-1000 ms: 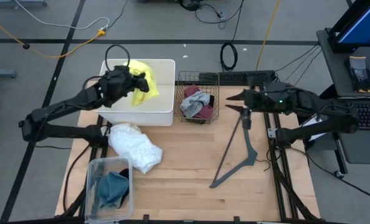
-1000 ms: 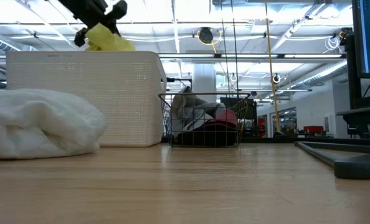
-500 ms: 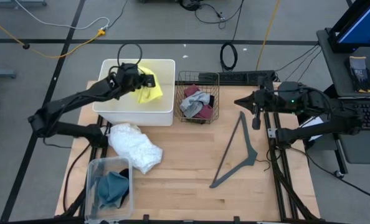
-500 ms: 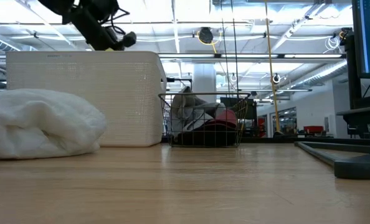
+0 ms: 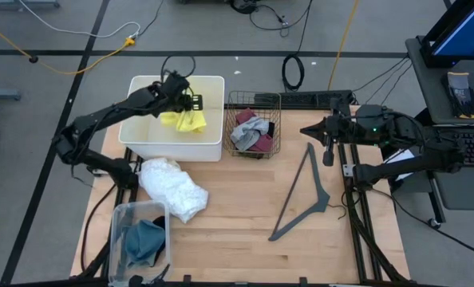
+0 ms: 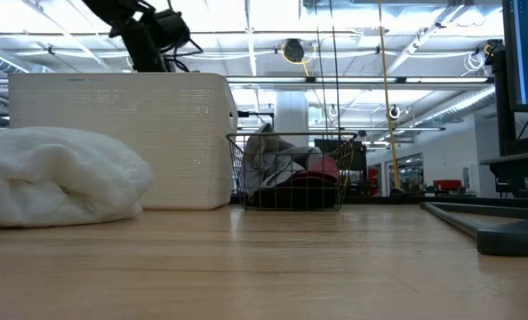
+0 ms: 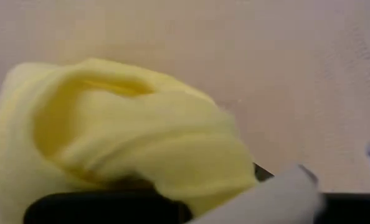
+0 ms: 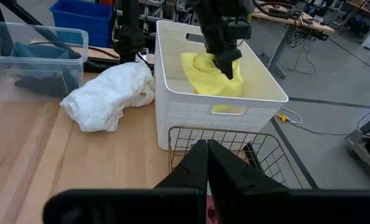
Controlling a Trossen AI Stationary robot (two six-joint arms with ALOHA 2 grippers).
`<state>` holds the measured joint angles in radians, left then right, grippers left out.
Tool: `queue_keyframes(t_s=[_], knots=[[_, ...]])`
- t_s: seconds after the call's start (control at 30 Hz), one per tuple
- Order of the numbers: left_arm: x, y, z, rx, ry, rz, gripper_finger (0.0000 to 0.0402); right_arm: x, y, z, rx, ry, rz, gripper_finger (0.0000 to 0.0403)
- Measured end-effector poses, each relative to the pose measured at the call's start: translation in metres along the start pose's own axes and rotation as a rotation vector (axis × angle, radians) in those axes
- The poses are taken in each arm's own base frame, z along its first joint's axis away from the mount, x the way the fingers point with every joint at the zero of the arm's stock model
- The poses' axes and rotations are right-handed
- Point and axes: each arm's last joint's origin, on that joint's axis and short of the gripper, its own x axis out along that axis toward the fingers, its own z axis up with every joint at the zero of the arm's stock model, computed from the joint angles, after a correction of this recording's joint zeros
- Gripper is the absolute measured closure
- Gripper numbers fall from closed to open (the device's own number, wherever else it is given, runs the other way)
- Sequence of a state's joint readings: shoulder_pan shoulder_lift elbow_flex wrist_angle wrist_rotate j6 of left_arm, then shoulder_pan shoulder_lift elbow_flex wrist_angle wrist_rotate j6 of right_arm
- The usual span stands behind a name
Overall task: Pick & Place Cloths
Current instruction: Put the yellow shirt into the white bin, then put the white dress into the white bin
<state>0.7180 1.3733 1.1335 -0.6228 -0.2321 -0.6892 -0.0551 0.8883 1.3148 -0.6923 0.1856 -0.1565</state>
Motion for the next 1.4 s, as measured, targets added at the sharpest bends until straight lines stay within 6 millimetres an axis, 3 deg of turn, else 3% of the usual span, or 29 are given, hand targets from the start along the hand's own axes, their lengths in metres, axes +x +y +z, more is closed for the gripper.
queue_keyframes(t_s=[0.23, 0.57, 1.1, 1.4], knots=[[0.026, -0.002, 0.014, -0.008, 0.163, 0.054, 0.036, 0.0, 0.0, 0.0, 0.005, 0.001, 0.0, 0.0402], [0.063, 0.004, 0.005, -0.051, 0.335, 0.073, 0.036, 0.0, 0.0, 0.0, 0.006, 0.002, 0.0, 0.0402], [0.06, -0.002, -0.003, -0.084, 0.375, 0.076, 0.0352, 0.0, 0.0, -0.001, 0.004, 0.005, 0.0, 0.0402], [0.06, -0.003, -0.004, -0.092, 0.407, 0.043, 0.026, 0.0, 0.0, -0.001, 0.005, 0.005, 0.0, 0.0402]])
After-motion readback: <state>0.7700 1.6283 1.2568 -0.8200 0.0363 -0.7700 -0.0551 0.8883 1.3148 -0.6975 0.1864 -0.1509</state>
